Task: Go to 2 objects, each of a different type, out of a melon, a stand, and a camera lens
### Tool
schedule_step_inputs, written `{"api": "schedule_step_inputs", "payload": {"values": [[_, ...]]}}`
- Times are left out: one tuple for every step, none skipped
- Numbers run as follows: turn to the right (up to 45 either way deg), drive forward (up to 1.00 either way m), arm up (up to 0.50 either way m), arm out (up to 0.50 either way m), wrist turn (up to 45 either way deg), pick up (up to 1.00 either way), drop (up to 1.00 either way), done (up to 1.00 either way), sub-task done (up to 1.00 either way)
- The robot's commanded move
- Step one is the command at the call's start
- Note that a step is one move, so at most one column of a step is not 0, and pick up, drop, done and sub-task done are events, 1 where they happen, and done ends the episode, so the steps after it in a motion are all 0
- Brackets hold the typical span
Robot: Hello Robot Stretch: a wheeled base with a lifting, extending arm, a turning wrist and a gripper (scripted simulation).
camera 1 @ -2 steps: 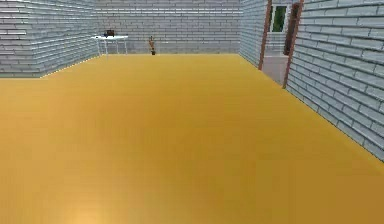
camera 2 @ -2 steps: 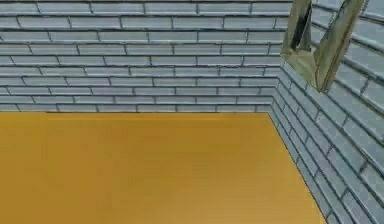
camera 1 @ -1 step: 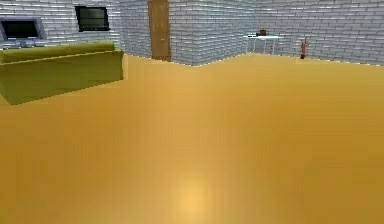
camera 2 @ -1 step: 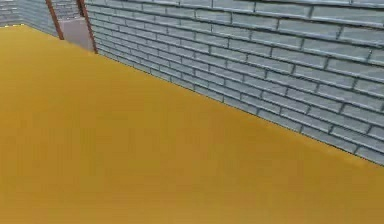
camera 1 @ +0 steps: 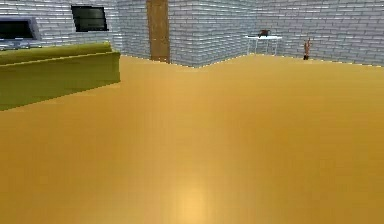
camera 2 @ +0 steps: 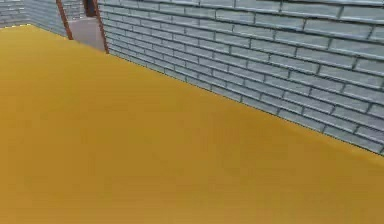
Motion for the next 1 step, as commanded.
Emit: {"api": "schedule_step_inputs", "payload": {"values": [[24.0, 0.0, 0.0, 0.0, 0.0, 0.0, 0.0, 0.0, 0.0]]}}
